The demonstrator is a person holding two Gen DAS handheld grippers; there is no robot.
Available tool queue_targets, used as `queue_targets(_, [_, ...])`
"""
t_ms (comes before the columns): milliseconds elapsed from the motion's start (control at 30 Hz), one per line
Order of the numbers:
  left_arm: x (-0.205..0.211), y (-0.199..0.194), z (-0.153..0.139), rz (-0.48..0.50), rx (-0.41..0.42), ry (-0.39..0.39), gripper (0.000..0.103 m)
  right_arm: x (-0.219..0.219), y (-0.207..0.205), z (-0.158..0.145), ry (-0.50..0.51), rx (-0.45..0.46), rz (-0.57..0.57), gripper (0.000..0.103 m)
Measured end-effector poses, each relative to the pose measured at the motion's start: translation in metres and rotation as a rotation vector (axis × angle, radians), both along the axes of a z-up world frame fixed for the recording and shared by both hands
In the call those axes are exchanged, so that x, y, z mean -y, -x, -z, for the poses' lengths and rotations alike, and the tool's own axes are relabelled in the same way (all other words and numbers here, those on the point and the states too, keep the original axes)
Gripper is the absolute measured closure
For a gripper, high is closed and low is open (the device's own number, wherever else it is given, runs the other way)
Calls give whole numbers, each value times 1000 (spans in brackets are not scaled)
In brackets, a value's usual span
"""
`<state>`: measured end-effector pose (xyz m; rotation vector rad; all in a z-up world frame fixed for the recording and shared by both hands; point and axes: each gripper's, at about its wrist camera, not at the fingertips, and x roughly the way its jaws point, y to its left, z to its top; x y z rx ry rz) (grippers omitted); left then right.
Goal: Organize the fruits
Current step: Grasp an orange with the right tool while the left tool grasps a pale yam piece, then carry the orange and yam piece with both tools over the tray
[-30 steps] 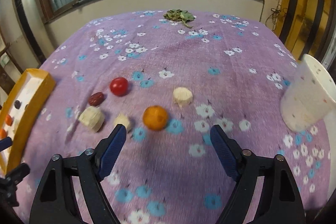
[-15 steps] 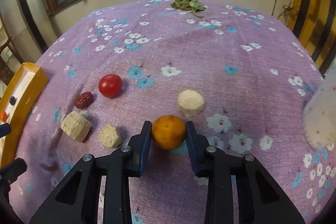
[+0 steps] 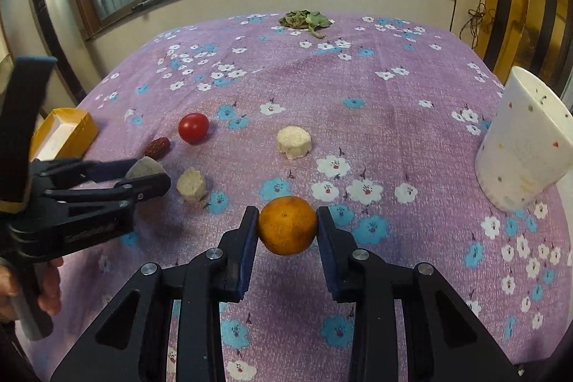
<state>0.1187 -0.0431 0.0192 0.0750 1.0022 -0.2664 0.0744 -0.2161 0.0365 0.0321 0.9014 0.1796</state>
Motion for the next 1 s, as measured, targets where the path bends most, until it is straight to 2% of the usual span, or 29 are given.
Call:
queue_targets(200, [-7,9,-5,-5,6,17,66,0,9,-4,-12,15,14,72])
queue_targets(567, [-45,63,-24,20,4,98,66,-25,52,-18,25,43,8,72])
queue_targets(733, [-63,88,-36,-15,39,72,66,-43,80,-18,22,40,14,72])
queue_targets(1000, [-93,114,-49,-20,62,93,66,-75,101,-16,24,20,2,72])
